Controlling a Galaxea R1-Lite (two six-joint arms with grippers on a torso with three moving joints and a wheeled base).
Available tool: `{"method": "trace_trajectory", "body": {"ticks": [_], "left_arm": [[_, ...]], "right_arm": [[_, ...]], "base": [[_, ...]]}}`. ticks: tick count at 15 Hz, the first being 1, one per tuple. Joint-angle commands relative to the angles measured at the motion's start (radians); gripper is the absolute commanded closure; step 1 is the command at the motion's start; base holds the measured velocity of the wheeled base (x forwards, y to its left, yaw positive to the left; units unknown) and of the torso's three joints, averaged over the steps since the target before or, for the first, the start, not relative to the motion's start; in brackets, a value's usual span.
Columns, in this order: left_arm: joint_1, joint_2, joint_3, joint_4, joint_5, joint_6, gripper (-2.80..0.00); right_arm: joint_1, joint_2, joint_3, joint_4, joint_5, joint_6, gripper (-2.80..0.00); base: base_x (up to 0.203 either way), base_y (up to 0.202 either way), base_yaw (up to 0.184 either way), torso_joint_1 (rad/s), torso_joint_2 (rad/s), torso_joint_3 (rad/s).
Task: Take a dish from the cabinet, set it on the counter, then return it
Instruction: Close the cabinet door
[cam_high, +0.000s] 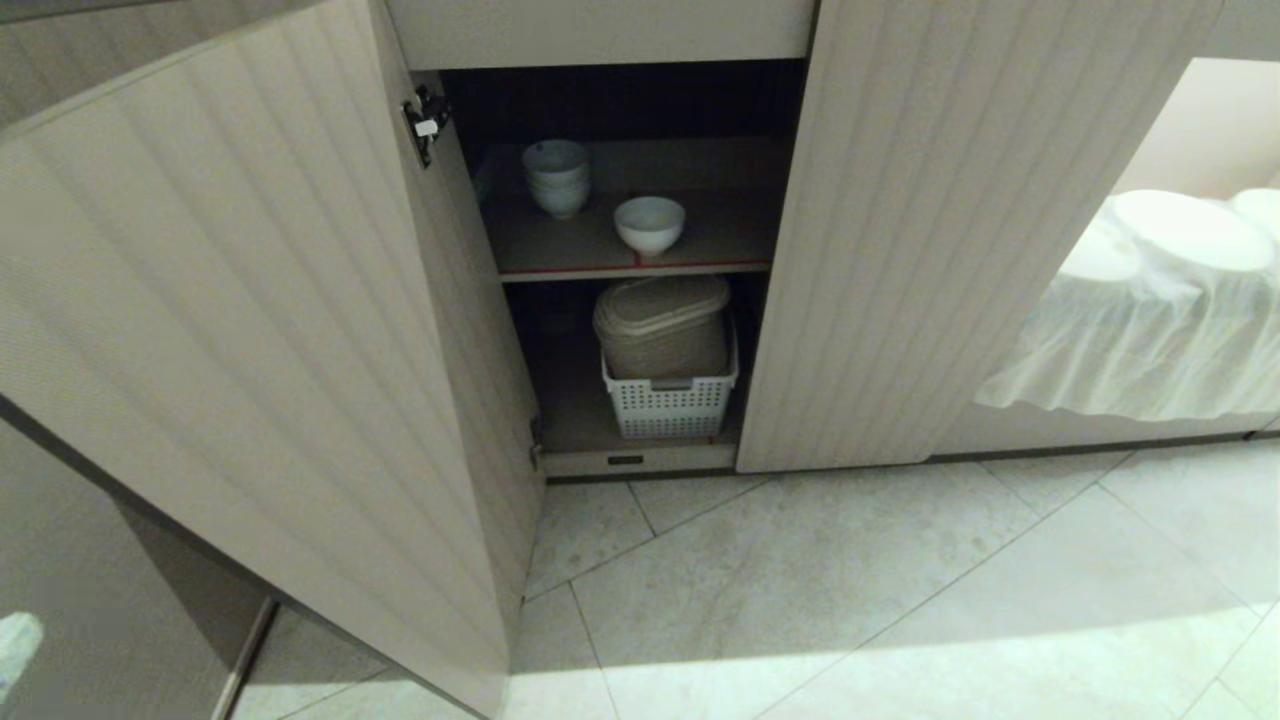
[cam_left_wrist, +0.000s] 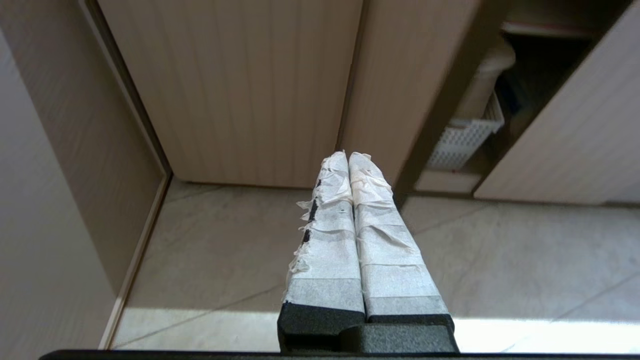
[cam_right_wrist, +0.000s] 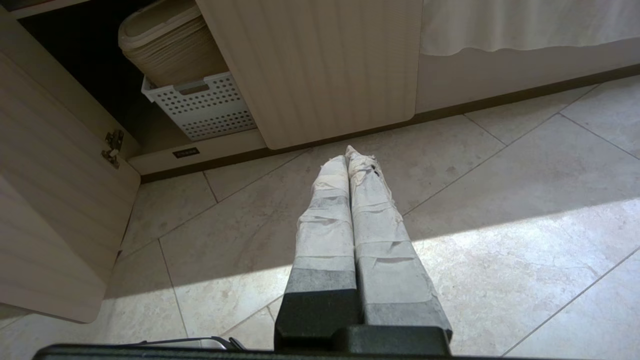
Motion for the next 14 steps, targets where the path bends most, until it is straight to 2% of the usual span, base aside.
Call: {"method": "trace_trajectory", "body": {"ticks": [1, 7, 9, 14], "left_arm": [[0.003, 0.130, -0.021, -0.050, 0.017, -0.010, 0.00], [0.006, 0.224, -0.074, -0.067, 0.021, -0.018, 0.00], [0.011, 0.274, -0.082, -0.109, 0.021, -0.026, 0.00], [0.159, 0.474, -0.115, -0.331, 0.008, -0.031, 0.00]], "right_arm": [[0.000, 0.001, 0.000, -0.001, 0.000, 0.001, 0.00], [0.000, 0.001, 0.000, -0.001, 0.000, 0.001, 0.00], [0.000, 0.001, 0.000, -0.001, 0.000, 0.001, 0.00], [0.000, 0.001, 0.000, -0.001, 0.000, 0.001, 0.00]], "base": [[0.000, 0.000, 0.000, 0.000, 0.00, 0.000], [0.000, 0.000, 0.000, 0.000, 0.00, 0.000], [0.000, 0.000, 0.000, 0.000, 0.00, 0.000], [0.000, 0.000, 0.000, 0.000, 0.00, 0.000]]}}
